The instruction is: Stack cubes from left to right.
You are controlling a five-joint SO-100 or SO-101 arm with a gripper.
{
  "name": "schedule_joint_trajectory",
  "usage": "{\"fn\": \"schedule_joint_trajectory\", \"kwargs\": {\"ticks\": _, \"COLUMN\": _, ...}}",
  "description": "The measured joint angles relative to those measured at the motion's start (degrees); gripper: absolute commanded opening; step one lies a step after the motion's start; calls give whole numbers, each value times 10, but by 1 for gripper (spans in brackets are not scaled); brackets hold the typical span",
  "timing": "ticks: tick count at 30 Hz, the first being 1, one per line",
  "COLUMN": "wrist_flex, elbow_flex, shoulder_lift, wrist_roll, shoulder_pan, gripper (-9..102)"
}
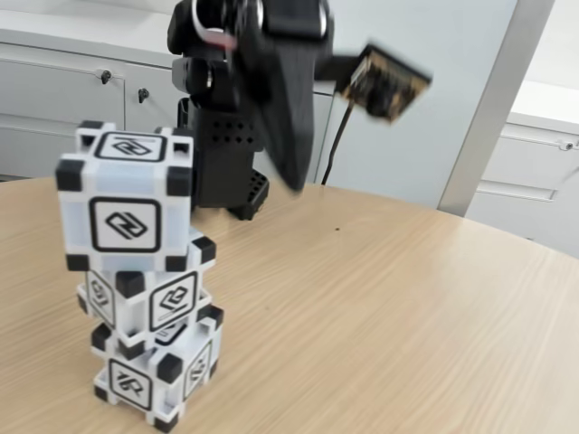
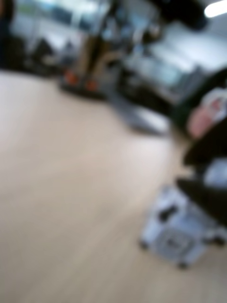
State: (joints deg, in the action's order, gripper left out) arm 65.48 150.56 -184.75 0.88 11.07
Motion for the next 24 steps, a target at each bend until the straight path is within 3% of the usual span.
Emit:
{"fn": "schedule_joint_trajectory", "kwargs": {"ticks": 12, "wrist_flex": -5, "elbow_flex": 117, "shoulder_lift": 0, "wrist_roll": -12, "shoulder_pan": 0, "gripper": 0}}
{"fn": "schedule_joint_trajectory", "kwargs": {"ticks": 24, "wrist_flex": -5, "elbow_flex": 125, "shoulder_lift": 0, "wrist_roll": -37, "shoulder_pan": 0, "gripper": 0}}
